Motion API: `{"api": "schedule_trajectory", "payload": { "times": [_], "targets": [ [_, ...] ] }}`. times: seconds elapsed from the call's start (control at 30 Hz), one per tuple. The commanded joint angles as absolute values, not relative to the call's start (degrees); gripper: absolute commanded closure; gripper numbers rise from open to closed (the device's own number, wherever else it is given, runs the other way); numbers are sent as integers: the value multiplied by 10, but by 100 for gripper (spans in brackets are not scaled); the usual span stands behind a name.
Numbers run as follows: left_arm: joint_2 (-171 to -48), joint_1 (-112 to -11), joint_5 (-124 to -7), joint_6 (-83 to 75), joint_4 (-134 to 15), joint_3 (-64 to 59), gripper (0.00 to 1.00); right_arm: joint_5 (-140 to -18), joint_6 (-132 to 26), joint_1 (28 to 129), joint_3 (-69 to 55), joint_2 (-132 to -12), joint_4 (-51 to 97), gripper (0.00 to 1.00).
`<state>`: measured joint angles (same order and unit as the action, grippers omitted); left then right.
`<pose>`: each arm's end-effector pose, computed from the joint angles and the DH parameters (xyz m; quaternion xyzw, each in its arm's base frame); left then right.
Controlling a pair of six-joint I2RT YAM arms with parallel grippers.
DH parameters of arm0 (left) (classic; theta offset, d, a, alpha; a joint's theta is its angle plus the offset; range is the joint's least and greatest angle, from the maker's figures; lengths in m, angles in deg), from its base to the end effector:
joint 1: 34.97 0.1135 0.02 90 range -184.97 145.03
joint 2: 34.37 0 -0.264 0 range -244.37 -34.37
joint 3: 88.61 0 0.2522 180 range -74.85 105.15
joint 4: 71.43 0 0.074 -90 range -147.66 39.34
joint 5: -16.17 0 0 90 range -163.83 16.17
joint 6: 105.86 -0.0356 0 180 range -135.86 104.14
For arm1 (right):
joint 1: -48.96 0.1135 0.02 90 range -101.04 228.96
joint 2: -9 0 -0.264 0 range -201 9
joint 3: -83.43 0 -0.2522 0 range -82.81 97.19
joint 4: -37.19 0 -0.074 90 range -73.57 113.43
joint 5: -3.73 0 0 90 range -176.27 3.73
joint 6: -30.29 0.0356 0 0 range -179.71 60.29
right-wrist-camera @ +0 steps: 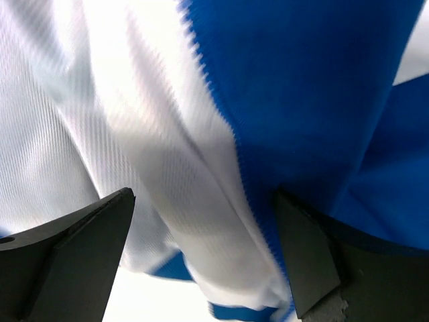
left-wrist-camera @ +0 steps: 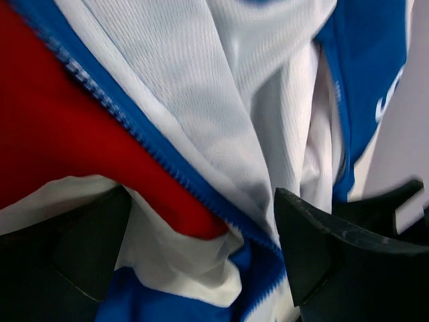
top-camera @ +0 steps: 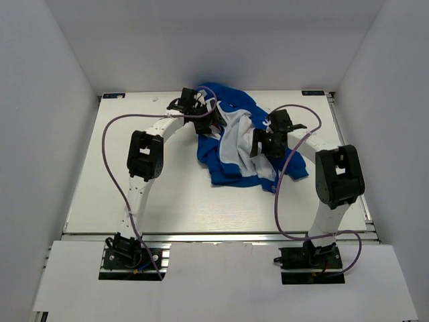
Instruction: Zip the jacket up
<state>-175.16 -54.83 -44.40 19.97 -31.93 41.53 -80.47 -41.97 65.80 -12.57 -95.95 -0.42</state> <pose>0.5017 -0.1998 0.1532 -0.0406 0.9125 -0.3651 0.1799 0.3633 0.1137 0.1850 -0.0062 0.9614 0.1269 0.2439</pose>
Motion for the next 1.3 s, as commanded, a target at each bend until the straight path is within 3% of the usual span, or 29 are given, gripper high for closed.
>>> {"api": "schedule_trajectory", "payload": {
  "times": [0.0, 0.13, 0.27, 0.47, 0.53, 0.67, 0.77, 0.87, 1.03, 1.07, 1.13, 1.17, 1.27],
  "targets": [
    [-1836, -510, -520, 157, -251, 537, 2, -787, -435, 652, -71, -976, 15, 11],
    [-1842, -503, -489, 147, -249, 597, 2, -779, -464, 655, -26, -977, -3, 11],
    [-1719, -503, -506, 134, -308, 480, 2, -818, -506, 702, -16, -930, -7, 11],
    [-1559, -485, -626, 120, -238, 431, 2, -876, -514, 817, -13, -891, -20, 11],
    [-1505, -467, -609, 139, -253, 367, 2, -870, -500, 840, -15, -889, 3, 11],
    [-1311, -389, -567, 184, -350, 87, 2, -890, -493, 913, 28, -941, 3, 11],
    [-1198, -365, -604, 203, -358, -47, 2, -942, -481, 942, 81, -991, -25, 14],
    [-1136, -361, -625, 210, -343, -107, 2, -982, -458, 948, 129, -1036, -61, 23],
    [-1064, -361, -635, 211, -332, -162, 2, -996, -441, 951, 168, -1092, -103, 28],
    [-1061, -360, -635, 211, -323, -162, 2, -999, -437, 951, 167, -1095, -107, 32],
    [-1057, -361, -631, 211, -317, -163, 2, -1006, -423, 951, 163, -1096, -106, 65],
    [-1055, -361, -625, 212, -322, -167, 2, -1009, -418, 951, 160, -1090, -101, 99],
    [-1054, -361, -622, 214, -324, -172, 2, -996, -418, 951, 158, -1074, -91, 100]
  ]
}}
